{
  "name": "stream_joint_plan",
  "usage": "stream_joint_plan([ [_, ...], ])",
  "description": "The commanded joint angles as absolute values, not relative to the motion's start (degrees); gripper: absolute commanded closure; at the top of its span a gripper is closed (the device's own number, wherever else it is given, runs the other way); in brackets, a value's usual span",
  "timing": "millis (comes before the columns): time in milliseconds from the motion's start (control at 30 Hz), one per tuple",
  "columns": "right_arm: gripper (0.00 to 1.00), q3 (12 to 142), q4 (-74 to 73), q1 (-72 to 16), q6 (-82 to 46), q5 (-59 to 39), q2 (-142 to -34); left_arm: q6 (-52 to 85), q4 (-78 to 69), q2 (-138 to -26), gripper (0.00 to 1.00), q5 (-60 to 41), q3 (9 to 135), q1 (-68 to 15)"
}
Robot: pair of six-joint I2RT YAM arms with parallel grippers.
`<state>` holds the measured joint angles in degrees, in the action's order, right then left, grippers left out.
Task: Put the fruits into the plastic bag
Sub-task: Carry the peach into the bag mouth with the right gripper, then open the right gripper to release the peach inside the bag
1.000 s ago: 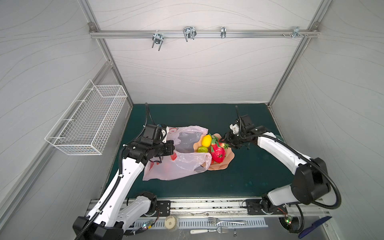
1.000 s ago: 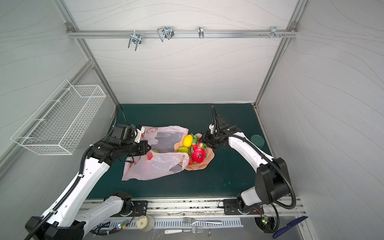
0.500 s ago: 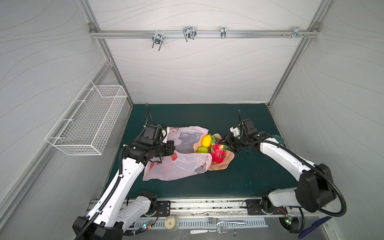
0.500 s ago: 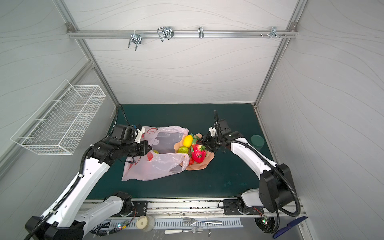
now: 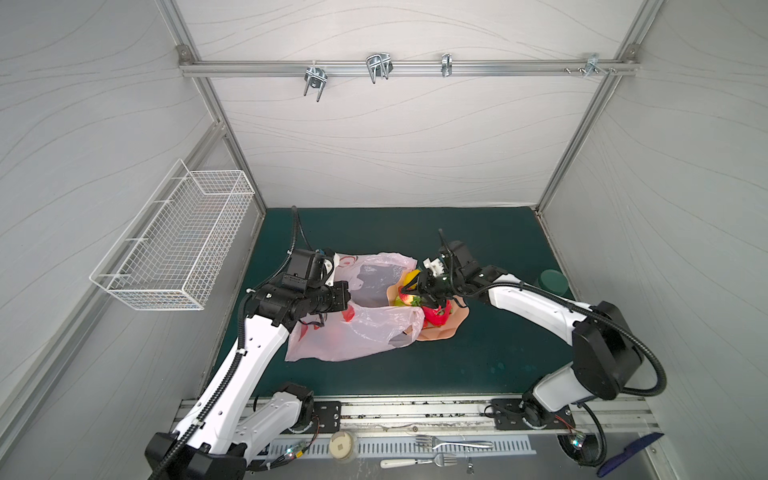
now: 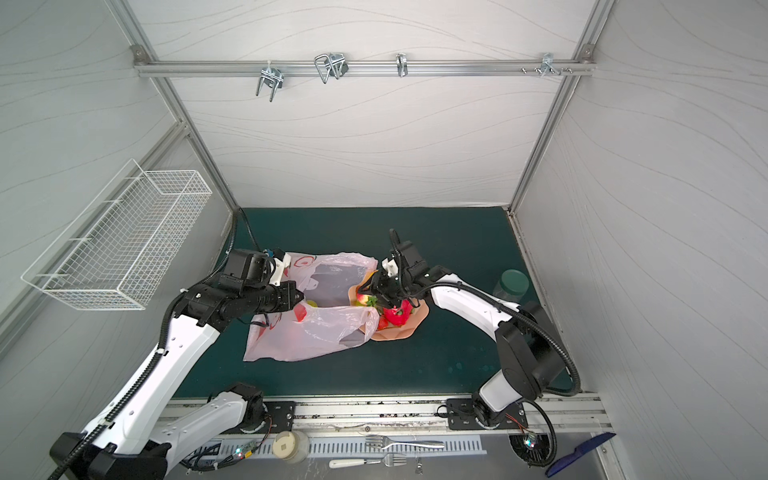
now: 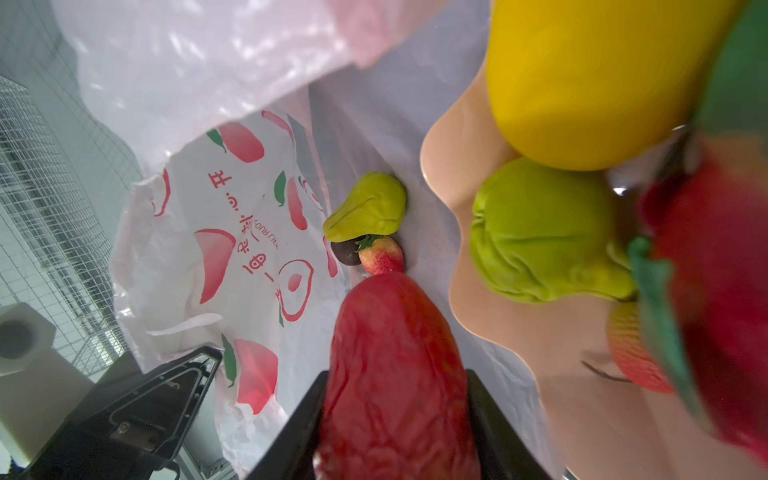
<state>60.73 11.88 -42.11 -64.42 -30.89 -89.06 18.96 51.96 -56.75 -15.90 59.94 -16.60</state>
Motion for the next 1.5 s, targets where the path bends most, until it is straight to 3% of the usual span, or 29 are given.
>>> stream_joint_plan([
  [0,0.67,63.4,8.2,-45.2,-68.4,-31.5,-91.4,19.1,49.7,-55.9,1.0,-15.9,61.4,-16.9],
  [600,0.66,71.9,3.0,-54.4,-77.6,-34.4,-105.7,20.6,49.0,-54.2,1.0,-15.6,60.3,-17.1],
  [933,0.59,82.6,9.6,-57.7,-77.2,-35.7,-115.6,21.2,49.0,-53.2,1.0,-15.2,59.3,-17.1],
  [1033,0.53,83.7,9.9,-58.1,-77.4,-36.3,-116.6,21.4,49.0,-53.0,1.0,-14.9,59.0,-17.1],
  [1233,0.27,84.4,9.9,-58.0,-75.7,-37.7,-115.9,21.8,48.8,-52.6,1.0,-14.5,58.6,-17.1],
  [1467,0.18,84.7,8.9,-57.9,-75.0,-39.2,-114.7,22.0,48.9,-52.5,1.0,-14.0,58.5,-17.1],
])
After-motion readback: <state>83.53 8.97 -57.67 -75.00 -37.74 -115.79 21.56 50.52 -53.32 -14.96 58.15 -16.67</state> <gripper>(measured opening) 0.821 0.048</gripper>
